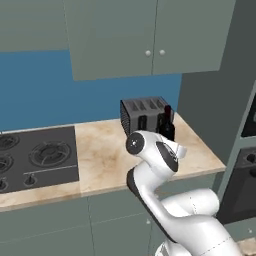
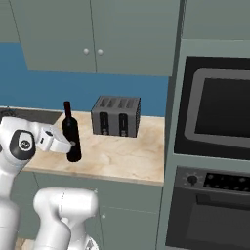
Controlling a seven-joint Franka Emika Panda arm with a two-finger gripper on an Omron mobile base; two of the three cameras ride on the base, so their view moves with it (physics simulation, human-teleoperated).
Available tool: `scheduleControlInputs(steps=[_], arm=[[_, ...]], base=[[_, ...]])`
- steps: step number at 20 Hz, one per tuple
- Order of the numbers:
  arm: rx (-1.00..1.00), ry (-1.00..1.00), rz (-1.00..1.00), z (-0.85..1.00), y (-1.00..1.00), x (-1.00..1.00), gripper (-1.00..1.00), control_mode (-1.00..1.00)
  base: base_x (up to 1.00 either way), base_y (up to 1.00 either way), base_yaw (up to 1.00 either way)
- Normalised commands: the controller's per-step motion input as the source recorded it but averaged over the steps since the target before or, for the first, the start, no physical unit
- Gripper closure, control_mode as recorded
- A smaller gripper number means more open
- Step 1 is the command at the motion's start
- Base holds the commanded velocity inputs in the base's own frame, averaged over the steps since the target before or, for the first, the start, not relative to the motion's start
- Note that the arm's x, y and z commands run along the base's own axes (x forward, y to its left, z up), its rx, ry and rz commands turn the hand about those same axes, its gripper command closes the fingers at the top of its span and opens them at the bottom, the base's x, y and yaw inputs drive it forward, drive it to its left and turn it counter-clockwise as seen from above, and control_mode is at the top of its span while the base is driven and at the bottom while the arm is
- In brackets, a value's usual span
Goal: There is a wine glass and glass cup on the dining counter. Place the wine bottle next to the wine glass and the juice bottle next to the glass cup.
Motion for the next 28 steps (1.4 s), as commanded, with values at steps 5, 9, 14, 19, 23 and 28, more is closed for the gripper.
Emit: scheduleControlInputs(steps=[5,9,14,19,23,28], arm=[[0.00,0.00,0.00,0.00,0.00,0.00,1.00,1.00],[0.00,0.00,0.00,0.00,0.00,0.00,1.00,1.00],[0.00,0.00,0.00,0.00,0.00,0.00,1.00,1.00],[0.00,0.00,0.00,0.00,0.00,0.00,1.00,1.00],[0.00,0.00,0.00,0.00,0.00,0.00,1.00,1.00],[0.00,0.00,0.00,0.00,0.00,0.00,1.00,1.00]], base=[[-0.36,0.19,0.41],[-0.04,0.04,1.00],[-0.02,0.00,1.00],[-0.03,0.00,1.00],[-0.02,0.00,1.00],[-0.02,0.00,1.00]])
